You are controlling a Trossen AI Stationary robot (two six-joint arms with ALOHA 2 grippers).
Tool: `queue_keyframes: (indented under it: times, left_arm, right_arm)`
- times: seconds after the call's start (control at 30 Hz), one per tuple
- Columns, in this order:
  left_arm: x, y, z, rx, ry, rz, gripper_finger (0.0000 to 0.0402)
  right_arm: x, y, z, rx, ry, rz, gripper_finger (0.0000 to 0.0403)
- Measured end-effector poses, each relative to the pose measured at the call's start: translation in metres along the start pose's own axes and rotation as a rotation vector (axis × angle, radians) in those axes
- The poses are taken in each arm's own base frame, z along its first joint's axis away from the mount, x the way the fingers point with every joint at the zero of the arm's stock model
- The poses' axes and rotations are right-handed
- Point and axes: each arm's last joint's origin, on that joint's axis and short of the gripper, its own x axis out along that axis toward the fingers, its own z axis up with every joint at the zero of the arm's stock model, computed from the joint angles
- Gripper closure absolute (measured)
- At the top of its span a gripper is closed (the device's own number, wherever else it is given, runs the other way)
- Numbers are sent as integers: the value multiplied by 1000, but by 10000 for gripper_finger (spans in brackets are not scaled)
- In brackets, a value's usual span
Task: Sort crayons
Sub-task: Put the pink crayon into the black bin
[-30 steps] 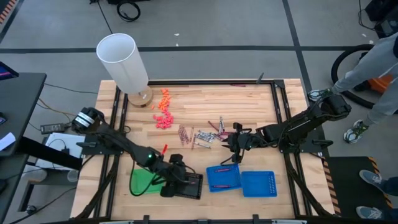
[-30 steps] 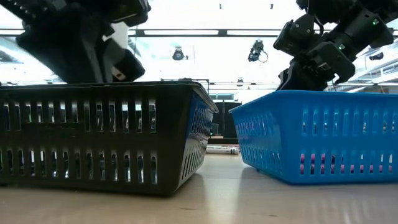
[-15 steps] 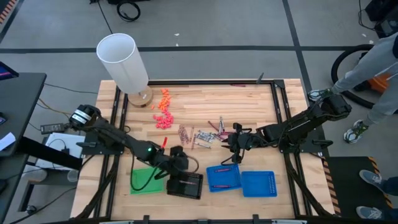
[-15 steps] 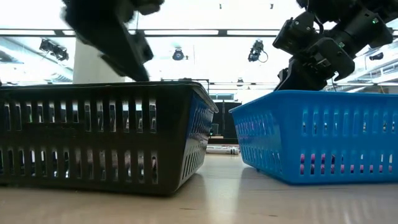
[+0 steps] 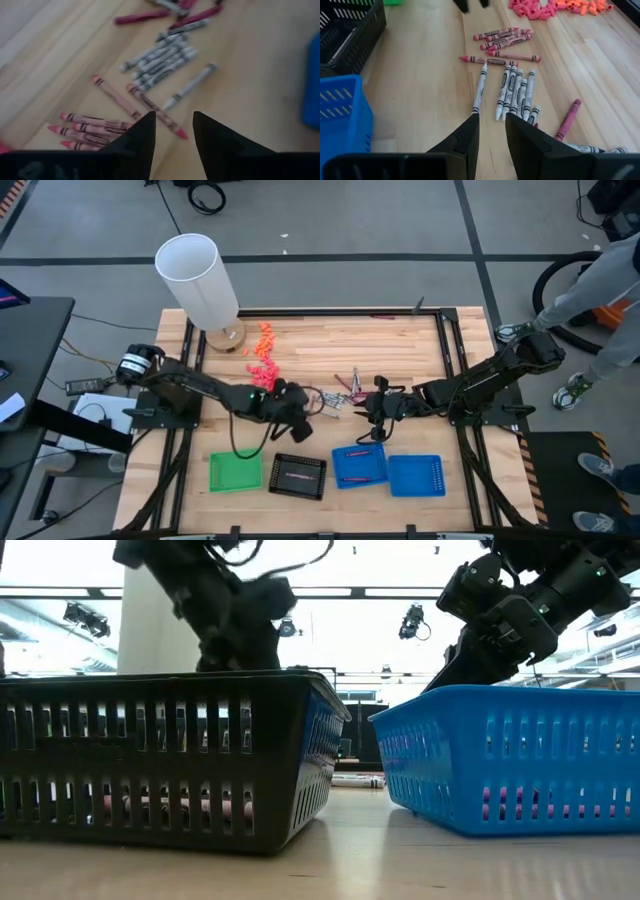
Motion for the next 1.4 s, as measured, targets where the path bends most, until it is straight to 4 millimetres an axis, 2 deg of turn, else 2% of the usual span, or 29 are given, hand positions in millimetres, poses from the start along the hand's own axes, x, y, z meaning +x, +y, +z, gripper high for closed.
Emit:
queue_keyframes:
  times: [0.37,0.57,0.7,0.87,1.17,1.4]
  left_arm:
    - [52,19,1,-160,-6,164,260]
    - [68,14,14,-130,-23,219,260]
    - [80,19,19,-101,21,288,260]
    - [86,33,26,-162,29,323,260]
    - [92,51,31,-278,96,289,260]
    - [93,55,31,-287,118,290,260]
  right_arm:
    - [0,1,4,13,-44,16,298]
    - [0,1,5,14,-47,19,298]
    - [0,1,5,15,-46,23,298]
    - [0,2,4,13,-44,27,298]
    - [0,2,5,14,-46,27,298]
    - [0,2,5,14,-46,28,298]
